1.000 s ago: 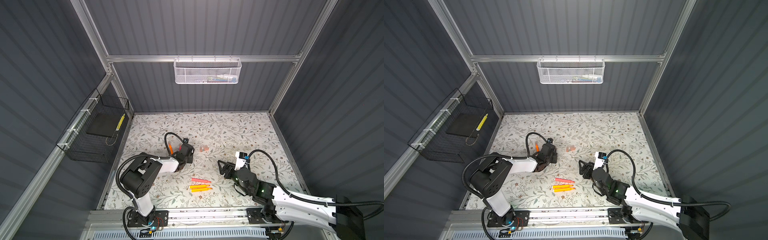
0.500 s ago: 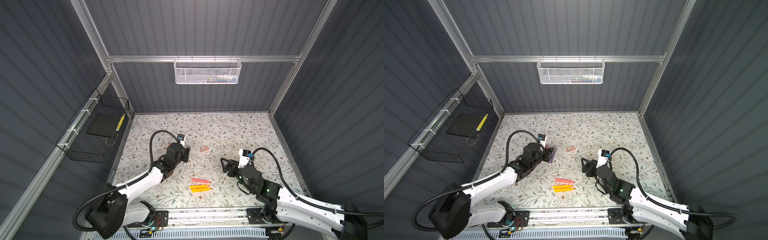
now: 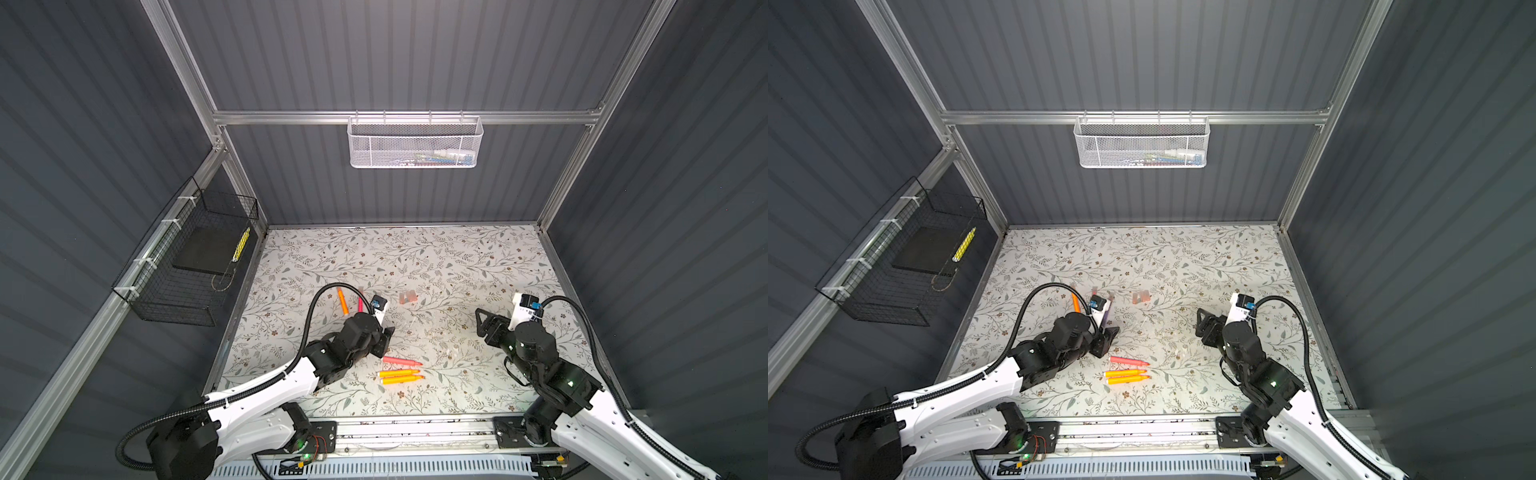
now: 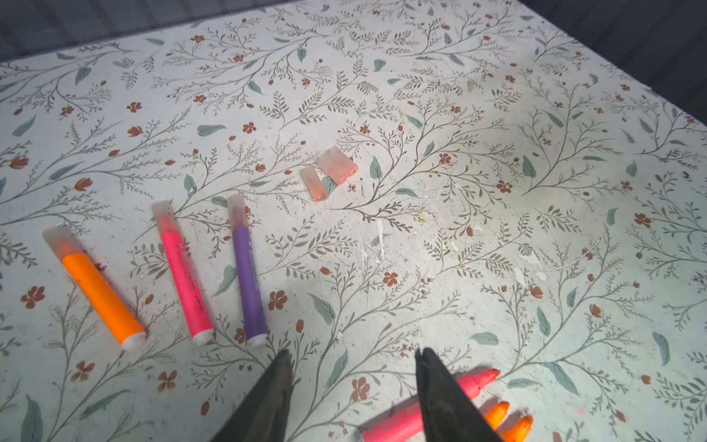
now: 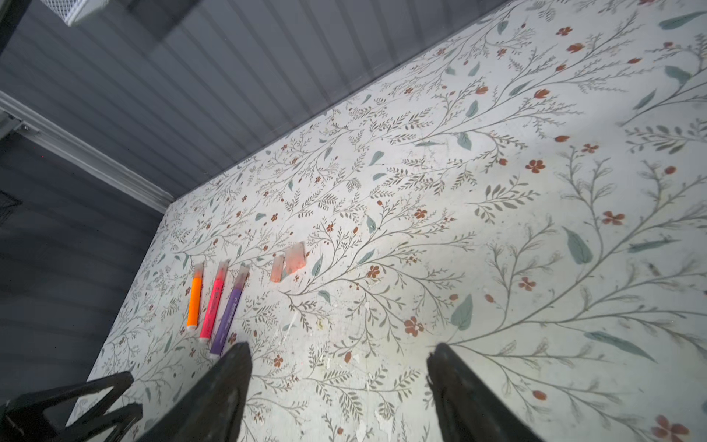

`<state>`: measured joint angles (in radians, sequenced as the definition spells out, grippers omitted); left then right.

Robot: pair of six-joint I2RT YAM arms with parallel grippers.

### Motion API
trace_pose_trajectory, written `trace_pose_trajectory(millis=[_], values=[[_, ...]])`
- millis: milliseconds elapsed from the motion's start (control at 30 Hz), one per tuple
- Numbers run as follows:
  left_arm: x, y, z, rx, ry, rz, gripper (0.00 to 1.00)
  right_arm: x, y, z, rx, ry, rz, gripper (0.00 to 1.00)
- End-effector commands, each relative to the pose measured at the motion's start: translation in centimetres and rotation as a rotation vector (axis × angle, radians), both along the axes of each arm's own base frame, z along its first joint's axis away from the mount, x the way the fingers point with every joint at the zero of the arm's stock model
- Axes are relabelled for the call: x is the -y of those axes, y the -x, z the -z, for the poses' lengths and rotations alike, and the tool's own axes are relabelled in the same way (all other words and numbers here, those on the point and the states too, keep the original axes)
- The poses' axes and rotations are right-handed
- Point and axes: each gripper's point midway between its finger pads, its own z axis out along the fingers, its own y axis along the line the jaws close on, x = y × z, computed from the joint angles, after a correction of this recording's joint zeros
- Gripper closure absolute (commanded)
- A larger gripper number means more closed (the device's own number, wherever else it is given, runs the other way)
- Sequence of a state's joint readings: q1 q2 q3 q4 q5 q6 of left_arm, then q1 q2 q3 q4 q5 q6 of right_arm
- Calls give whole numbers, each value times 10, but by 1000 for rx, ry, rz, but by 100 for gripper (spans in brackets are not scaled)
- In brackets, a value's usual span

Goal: Insert the pens into the pen caps
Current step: 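Move the left gripper down to the uncapped pink marker near the robot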

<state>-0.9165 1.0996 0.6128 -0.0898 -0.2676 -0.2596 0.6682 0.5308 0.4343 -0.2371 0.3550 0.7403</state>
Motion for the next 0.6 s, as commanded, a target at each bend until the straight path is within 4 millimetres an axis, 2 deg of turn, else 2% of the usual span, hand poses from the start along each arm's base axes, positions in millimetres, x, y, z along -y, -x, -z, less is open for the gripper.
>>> trace_pose_trajectory(millis=[0, 100, 267, 400, 567], values=[[0, 15, 13, -99, -131, -16, 47, -5, 12, 21, -65, -1, -59, 26], [11, 31, 30, -120, -254, 19, 47, -2, 19, 28, -82, -5, -65, 26], [27, 40, 61, -151, -358, 81, 47, 4, 28, 32, -70, -31, -67, 25], [35, 49, 66, -149, -391, 119, 46, 7, 32, 29, -72, -30, -65, 25], [37, 50, 79, -180, -451, 125, 44, 7, 32, 23, -78, -26, -66, 26]])
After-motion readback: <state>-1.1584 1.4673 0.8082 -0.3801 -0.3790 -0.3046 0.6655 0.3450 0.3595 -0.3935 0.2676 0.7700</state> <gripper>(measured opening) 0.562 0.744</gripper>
